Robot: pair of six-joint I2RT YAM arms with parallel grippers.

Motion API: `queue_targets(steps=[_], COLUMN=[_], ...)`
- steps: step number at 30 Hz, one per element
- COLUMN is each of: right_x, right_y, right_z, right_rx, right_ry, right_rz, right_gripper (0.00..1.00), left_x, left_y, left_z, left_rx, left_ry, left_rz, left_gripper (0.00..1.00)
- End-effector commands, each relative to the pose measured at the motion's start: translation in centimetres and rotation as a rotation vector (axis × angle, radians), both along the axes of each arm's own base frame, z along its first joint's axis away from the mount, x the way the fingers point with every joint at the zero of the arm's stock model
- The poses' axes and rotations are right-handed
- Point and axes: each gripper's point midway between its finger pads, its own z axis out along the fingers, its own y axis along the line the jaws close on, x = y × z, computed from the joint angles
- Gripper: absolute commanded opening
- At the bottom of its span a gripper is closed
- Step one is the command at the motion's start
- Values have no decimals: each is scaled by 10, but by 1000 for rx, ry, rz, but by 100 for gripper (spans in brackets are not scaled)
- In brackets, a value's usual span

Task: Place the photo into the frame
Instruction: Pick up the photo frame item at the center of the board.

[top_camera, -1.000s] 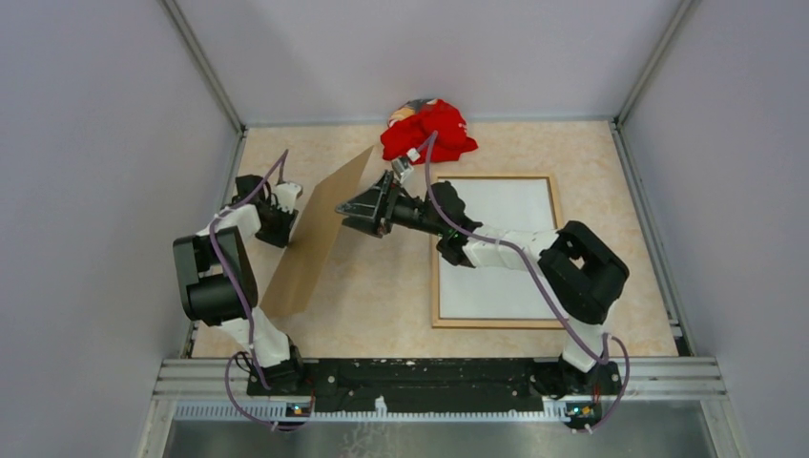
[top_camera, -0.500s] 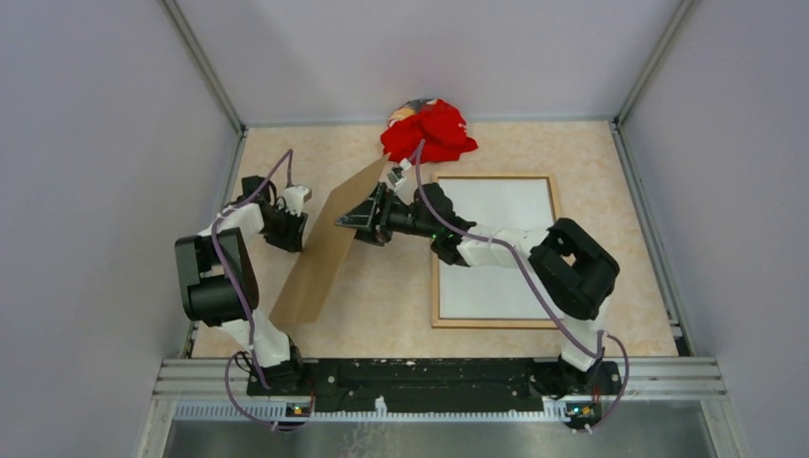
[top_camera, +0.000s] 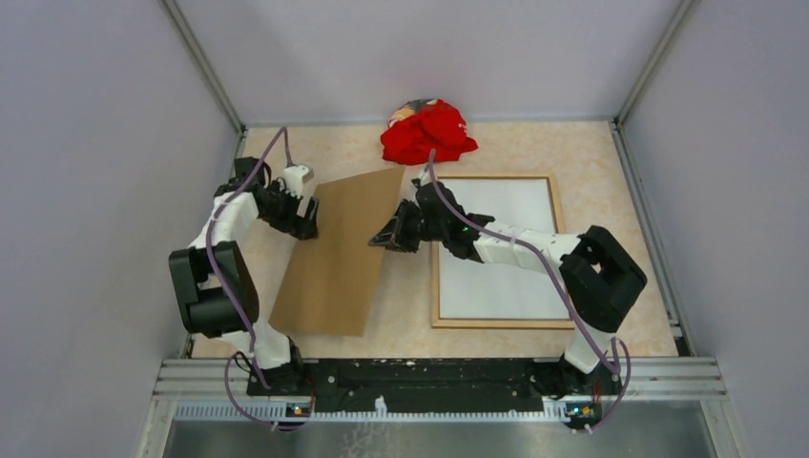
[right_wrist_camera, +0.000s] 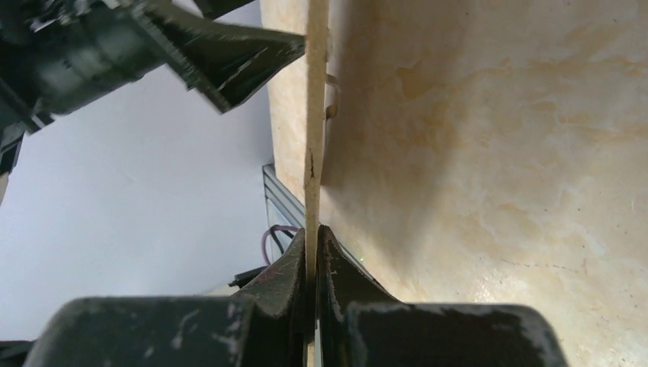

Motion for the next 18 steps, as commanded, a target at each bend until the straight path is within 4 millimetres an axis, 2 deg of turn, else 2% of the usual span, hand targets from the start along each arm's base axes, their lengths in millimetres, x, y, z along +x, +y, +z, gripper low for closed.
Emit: queue_targets(steps=[1,5,9,12,15,18], right_x=[32,72,106,125,136,140], right_y=[-3,-27,-48,-62,-73,-85], right_z=[78,113,148,174,197,213], right_rx=[196,282,349,401,454,465], right_ry=[-113,-110,-118,-137,-146,-164], right_rz=[-31,-92,-140,-173,-198,-215], right_gripper=[0,0,0,0,0,0], left_x=[-4,-21,-45,-55,-67,-79], left_y=[-48,-80,-98,-121,-149,-158], left_z=[97,179,232,245,237,233], left_rx=[-163,-200,-111,-65,9,69], left_ry=[-251,-588,-853,-914,-902,-920], left_rz=[-232,-452,-629,-729,-845,-916], left_gripper=[98,98,99,99,99,99])
